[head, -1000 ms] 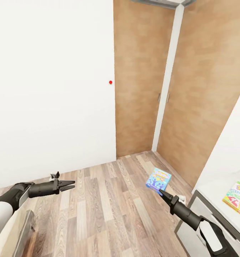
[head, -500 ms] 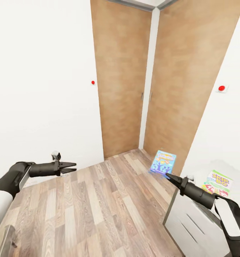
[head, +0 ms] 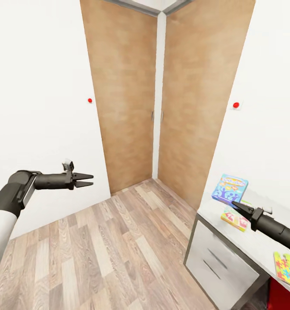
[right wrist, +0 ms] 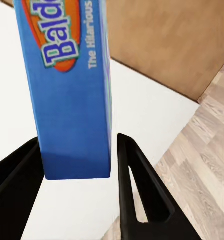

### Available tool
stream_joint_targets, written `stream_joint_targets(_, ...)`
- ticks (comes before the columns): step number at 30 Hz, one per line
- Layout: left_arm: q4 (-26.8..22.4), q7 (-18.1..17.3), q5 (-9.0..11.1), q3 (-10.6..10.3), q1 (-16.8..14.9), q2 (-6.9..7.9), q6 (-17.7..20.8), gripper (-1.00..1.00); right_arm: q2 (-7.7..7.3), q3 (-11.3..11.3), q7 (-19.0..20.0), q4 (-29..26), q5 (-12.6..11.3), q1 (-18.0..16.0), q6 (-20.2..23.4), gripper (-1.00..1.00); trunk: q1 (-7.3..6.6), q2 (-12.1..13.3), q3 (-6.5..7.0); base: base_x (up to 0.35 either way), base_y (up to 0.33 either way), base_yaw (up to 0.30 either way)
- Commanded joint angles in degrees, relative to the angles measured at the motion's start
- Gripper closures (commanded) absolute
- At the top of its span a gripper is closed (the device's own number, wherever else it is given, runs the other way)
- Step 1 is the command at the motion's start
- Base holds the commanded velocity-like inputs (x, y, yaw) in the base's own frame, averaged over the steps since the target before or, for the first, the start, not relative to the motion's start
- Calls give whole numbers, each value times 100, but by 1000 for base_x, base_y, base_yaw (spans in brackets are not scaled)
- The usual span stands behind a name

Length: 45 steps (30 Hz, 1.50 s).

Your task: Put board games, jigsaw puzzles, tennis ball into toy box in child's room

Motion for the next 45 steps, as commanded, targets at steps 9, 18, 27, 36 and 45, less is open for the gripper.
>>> stream_joint_targets(9,-4,-21,2,-8,-9,21,31,-100,-205,-146,51,10,-18,-22,46,100,4,-13,21,0,0,-280)
stream_joint_targets(18,-5,-21,13,-5,-9,34,15,-100,-211,-151,51,11,-16,-22,46,100,4,-13,57,0,-9,-280)
stream_joint_targets(27,-6,-21,7,-4,-9,35,22,-100,-215,-156,51,79,-10,-23,46,100,4,-13,94,0,-107,-280)
stream_joint_targets(36,-6,-21,-5,3,-9,35,22,-100,-219,-160,51,203,-9,-24,46,100,4,-13,130,0,-5,-280)
stream_joint_targets(45,-6,-21,-7,1,-9,35,22,-100,-220,-160,51,215,-9,-24,46,100,4,-13,166,0,0,-280)
